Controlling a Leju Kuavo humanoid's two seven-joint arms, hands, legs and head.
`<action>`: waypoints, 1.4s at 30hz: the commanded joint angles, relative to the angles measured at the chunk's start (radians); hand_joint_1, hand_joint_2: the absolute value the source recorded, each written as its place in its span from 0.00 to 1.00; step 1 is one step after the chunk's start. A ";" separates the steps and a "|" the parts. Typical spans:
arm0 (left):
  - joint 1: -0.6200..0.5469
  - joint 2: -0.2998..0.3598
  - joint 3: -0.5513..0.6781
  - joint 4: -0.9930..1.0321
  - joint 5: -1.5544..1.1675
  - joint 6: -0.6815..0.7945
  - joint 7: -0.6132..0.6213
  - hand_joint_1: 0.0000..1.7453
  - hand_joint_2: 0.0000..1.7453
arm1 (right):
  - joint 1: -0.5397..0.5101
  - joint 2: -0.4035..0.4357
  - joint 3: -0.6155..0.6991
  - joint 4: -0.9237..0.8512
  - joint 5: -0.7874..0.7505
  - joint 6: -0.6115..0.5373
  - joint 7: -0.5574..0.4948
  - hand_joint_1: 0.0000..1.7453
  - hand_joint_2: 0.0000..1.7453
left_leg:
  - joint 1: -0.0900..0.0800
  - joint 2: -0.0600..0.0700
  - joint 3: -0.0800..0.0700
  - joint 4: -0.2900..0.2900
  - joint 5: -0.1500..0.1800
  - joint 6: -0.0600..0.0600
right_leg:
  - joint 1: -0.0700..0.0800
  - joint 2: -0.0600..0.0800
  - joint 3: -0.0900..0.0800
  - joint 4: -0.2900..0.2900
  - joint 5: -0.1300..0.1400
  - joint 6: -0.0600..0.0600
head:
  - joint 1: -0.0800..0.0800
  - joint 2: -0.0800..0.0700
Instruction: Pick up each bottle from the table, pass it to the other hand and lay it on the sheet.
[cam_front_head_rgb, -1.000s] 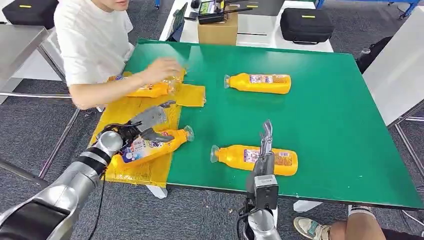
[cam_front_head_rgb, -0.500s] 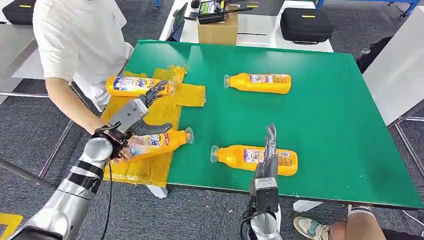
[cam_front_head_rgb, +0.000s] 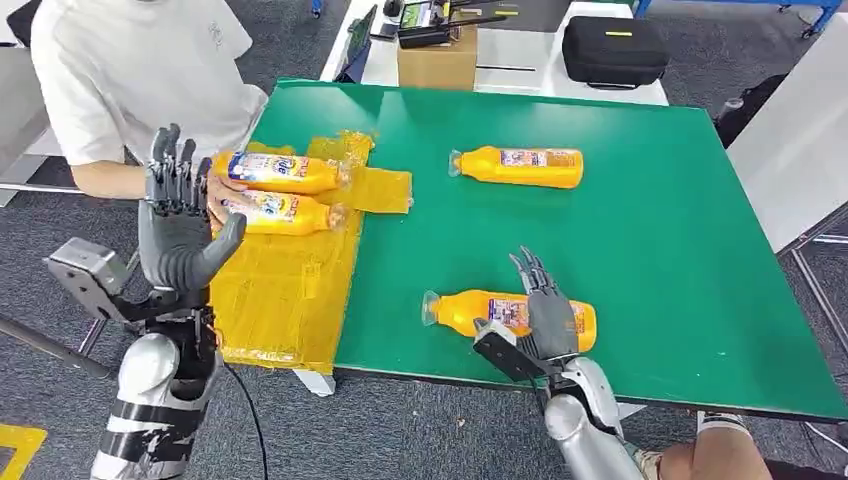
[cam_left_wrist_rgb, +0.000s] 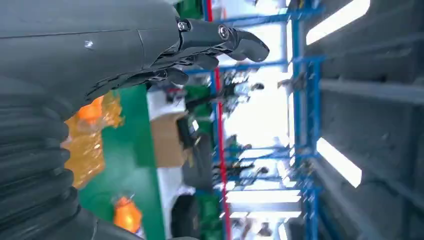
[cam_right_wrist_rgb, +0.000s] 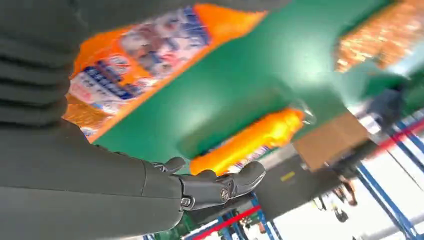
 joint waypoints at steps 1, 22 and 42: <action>0.028 -0.033 0.095 -0.019 -0.005 -0.026 -0.006 0.00 1.00 | -0.031 -0.087 0.042 0.038 0.168 0.030 0.115 0.00 1.00 | 0.001 0.001 0.005 0.000 -0.002 -0.001 | 0.001 0.000 0.005 0.000 -0.002 -0.002 | 0.000 0.000; 0.092 -0.046 0.141 -0.019 -0.040 -0.057 0.039 0.00 1.00 | -0.064 -0.167 0.109 0.081 0.266 0.244 0.334 0.00 1.00 | 0.000 0.002 0.004 -0.001 -0.001 -0.001 | 0.000 0.001 0.003 -0.001 -0.001 -0.001 | 0.000 0.000; 0.068 -0.045 0.151 0.016 -0.048 -0.082 0.049 0.00 1.00 | -0.121 -0.191 0.134 0.174 0.202 0.340 0.304 0.00 1.00 | 0.002 0.000 0.007 -0.001 0.000 -0.001 | 0.002 -0.002 0.008 -0.002 -0.001 -0.002 | 0.000 0.000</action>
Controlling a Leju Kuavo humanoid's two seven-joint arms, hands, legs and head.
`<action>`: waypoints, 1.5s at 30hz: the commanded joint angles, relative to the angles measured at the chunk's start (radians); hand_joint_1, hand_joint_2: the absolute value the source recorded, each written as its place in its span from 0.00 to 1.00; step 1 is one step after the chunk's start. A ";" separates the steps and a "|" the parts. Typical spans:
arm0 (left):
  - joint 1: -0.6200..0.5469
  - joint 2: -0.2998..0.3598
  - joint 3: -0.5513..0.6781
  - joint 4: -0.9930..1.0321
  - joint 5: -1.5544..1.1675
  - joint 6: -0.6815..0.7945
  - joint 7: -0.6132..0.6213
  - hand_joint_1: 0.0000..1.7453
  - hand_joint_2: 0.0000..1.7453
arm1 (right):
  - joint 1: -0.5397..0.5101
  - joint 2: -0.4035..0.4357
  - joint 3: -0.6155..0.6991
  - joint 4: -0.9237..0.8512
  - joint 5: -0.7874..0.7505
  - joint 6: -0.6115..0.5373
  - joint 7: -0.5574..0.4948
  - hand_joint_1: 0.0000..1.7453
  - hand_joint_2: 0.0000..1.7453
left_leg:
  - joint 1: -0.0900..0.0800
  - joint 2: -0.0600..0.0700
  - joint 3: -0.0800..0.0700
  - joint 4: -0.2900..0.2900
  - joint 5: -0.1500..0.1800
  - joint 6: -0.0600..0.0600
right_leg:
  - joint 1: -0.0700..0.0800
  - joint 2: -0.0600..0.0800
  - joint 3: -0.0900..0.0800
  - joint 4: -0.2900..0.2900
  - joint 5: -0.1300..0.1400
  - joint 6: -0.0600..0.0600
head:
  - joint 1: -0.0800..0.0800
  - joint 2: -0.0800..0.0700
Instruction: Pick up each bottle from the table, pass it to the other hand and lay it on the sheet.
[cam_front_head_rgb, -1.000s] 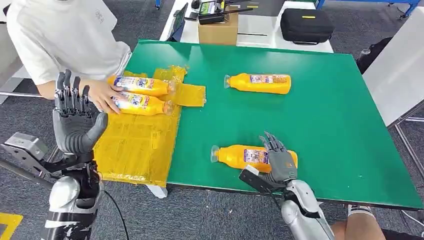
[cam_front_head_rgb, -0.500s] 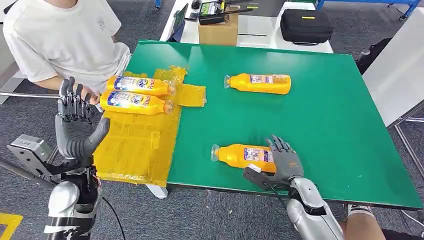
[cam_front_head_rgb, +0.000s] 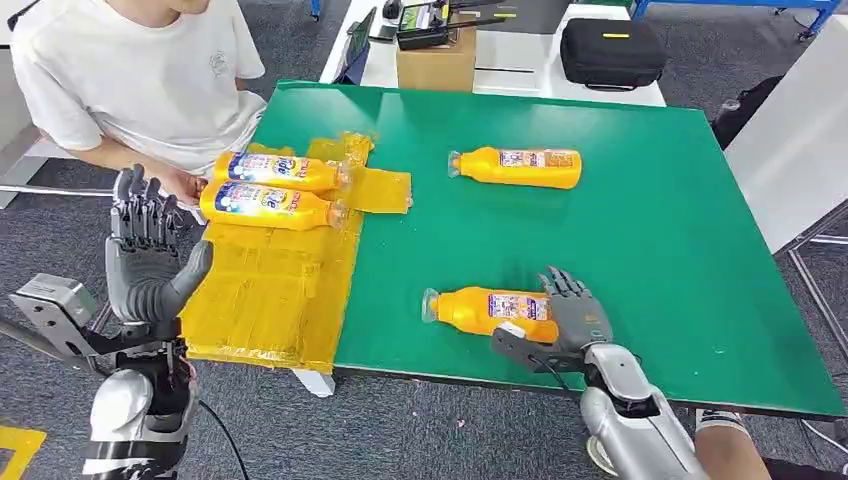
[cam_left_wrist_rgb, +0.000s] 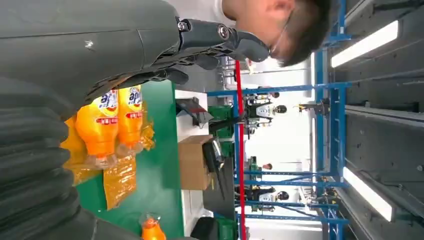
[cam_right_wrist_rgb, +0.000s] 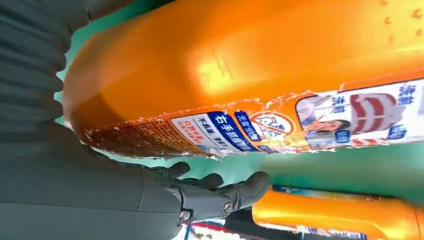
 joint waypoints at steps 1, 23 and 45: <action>-0.047 0.001 0.011 0.069 -0.007 -0.005 0.006 0.00 1.00 | -0.048 -0.012 0.032 0.165 -0.078 0.034 -0.064 0.18 1.00 | 0.001 -0.001 0.004 -0.001 -0.001 -0.001 | 0.001 -0.002 0.005 -0.001 -0.001 -0.002 | 0.000 0.000; -0.093 0.031 -0.044 0.122 0.030 -0.002 0.007 0.00 1.00 | -0.159 -0.048 0.104 0.407 -0.210 0.110 -0.103 1.00 1.00 | 0.001 -0.003 0.016 -0.002 0.000 -0.001 | 0.002 -0.005 0.006 -0.004 -0.001 -0.002 | 0.000 0.000; 0.218 -0.090 -0.545 0.312 0.010 -0.033 -0.168 0.00 1.00 | 0.367 0.289 -0.142 -0.674 -0.835 -0.217 -0.641 1.00 1.00 | -0.001 -0.001 0.007 -0.002 -0.004 -0.002 | 0.000 -0.001 0.005 -0.001 -0.003 -0.001 | -0.001 0.000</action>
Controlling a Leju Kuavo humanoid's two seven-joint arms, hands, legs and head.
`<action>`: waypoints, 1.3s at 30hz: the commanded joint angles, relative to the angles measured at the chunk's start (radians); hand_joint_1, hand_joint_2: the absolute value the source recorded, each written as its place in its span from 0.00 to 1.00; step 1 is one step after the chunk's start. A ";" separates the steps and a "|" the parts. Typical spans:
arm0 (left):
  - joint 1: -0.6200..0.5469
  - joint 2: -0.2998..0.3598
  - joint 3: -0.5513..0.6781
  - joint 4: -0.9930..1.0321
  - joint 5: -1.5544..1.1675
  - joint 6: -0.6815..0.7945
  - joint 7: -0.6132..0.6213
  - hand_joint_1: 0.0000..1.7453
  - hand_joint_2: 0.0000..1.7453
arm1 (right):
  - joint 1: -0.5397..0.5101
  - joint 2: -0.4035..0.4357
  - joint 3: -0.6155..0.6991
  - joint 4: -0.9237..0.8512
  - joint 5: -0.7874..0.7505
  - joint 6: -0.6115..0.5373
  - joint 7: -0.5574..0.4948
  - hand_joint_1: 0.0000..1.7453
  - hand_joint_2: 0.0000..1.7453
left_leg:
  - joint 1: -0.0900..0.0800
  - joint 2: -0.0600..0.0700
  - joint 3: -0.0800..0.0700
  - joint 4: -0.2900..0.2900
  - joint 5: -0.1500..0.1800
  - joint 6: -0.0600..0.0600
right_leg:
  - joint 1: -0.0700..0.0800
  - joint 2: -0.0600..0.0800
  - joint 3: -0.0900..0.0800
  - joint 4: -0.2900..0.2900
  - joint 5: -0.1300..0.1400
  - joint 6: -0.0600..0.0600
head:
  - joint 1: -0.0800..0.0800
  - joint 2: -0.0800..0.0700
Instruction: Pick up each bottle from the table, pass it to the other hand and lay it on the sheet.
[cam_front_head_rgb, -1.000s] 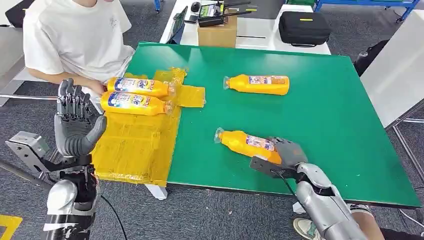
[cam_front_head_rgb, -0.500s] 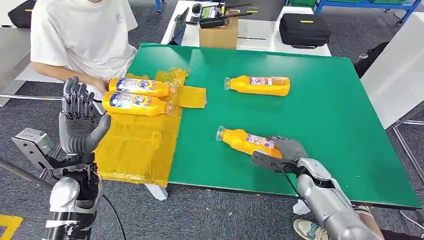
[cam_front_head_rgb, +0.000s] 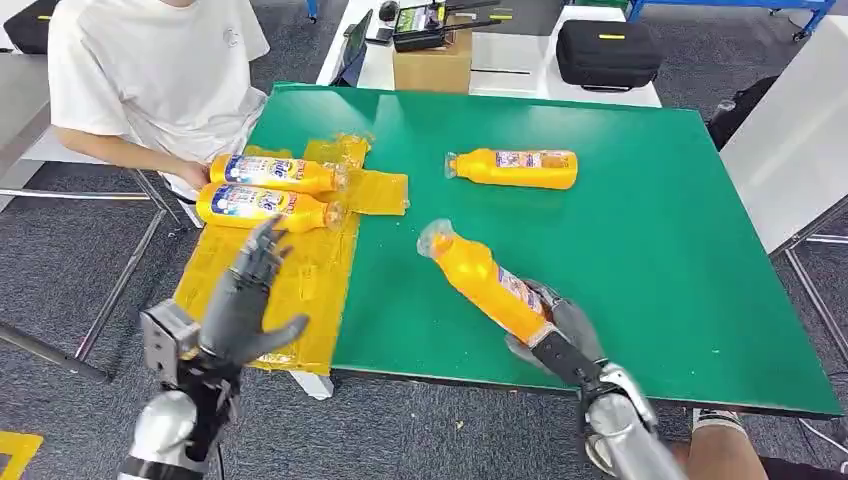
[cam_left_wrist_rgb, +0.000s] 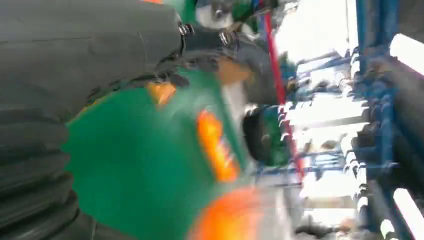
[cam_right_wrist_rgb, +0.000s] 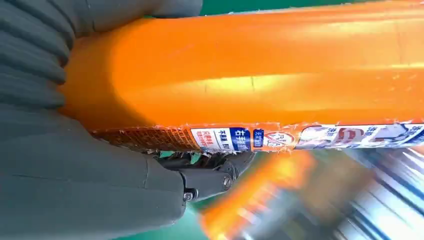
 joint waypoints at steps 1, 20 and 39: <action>0.106 -0.094 -0.345 0.213 0.195 0.146 -0.132 0.00 1.00 | 0.241 0.203 -0.019 -0.569 -0.101 -0.179 -0.099 1.00 1.00 | 0.000 -0.003 -0.001 -0.001 -0.001 -0.001 | 0.000 -0.005 -0.001 0.000 -0.003 -0.002 | 0.000 0.000; 0.045 -0.078 -0.343 0.068 0.062 0.059 -0.127 0.00 1.00 | 0.072 0.215 0.286 -0.115 0.183 -0.060 -0.003 1.00 1.00 | 0.004 0.000 -0.001 -0.001 -0.003 -0.003 | 0.003 0.001 0.000 -0.001 -0.004 -0.002 | 0.002 0.000; 0.004 -0.107 -0.298 0.172 0.109 0.061 -0.010 0.00 1.00 | 0.058 0.186 0.408 -0.132 0.266 -0.195 -0.031 1.00 1.00 | 0.003 -0.001 -0.003 -0.001 -0.003 -0.003 | 0.003 -0.002 -0.001 -0.001 -0.004 -0.001 | 0.002 0.000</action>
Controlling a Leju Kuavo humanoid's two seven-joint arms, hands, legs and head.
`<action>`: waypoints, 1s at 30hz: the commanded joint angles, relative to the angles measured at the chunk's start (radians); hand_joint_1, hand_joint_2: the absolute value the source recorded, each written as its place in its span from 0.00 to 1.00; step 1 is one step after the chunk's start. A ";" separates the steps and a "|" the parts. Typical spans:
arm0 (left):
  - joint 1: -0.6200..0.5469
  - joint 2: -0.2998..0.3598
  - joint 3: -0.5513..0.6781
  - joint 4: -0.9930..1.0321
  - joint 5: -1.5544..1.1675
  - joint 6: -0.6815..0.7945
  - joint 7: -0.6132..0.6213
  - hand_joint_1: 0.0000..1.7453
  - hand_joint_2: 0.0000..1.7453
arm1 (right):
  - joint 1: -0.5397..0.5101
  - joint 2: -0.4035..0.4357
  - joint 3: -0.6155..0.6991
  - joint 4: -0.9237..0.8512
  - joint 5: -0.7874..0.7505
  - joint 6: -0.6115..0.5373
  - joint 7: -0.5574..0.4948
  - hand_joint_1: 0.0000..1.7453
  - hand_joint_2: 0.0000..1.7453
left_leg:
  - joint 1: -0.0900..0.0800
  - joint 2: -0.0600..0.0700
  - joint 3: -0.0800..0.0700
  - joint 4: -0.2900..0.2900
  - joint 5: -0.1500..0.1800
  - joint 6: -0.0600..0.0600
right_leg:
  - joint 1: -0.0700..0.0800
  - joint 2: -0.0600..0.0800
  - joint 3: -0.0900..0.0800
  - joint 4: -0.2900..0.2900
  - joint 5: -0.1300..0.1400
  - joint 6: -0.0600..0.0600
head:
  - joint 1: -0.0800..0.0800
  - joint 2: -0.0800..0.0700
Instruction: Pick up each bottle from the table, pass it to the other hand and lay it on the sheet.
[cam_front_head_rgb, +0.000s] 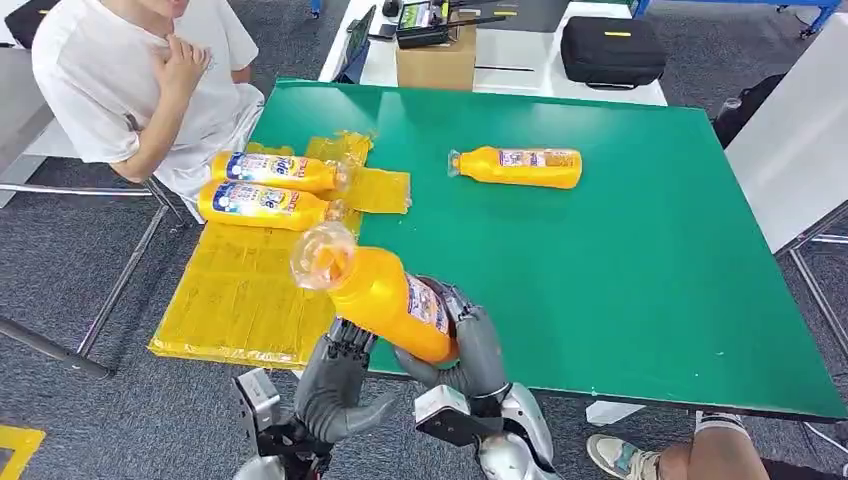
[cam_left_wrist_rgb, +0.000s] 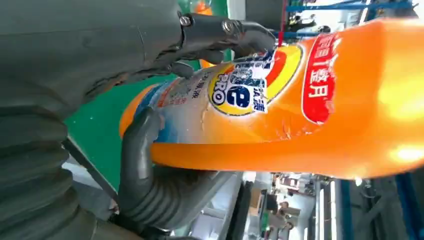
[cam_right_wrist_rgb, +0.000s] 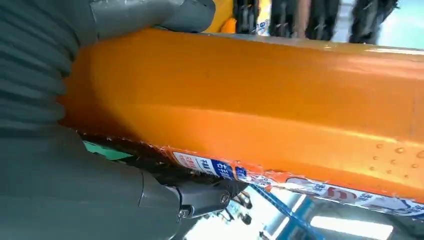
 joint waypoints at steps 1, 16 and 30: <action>-0.077 -0.028 0.032 0.092 -0.045 0.042 0.022 0.00 1.00 | -0.048 -0.042 0.163 0.080 0.036 -0.003 -0.014 1.00 1.00 | 0.000 0.002 0.006 -0.001 -0.002 -0.001 | 0.001 0.000 0.006 -0.001 -0.001 -0.002 | 0.000 0.000; -0.118 -0.041 0.087 0.032 0.016 0.008 -0.058 0.00 1.00 | -0.061 -0.031 0.213 0.119 -0.019 0.011 -0.033 1.00 1.00 | 0.001 0.000 0.005 -0.001 -0.001 -0.001 | 0.001 -0.001 0.006 -0.001 -0.001 -0.002 | 0.000 0.000; -0.119 -0.042 0.144 0.004 0.265 -0.139 -0.031 1.00 1.00 | -0.004 -0.040 0.166 0.103 -0.007 -0.049 -0.014 0.00 0.00 | 0.000 -0.001 0.003 -0.001 0.000 -0.001 | 0.001 -0.002 0.003 -0.001 -0.001 -0.001 | 0.000 0.000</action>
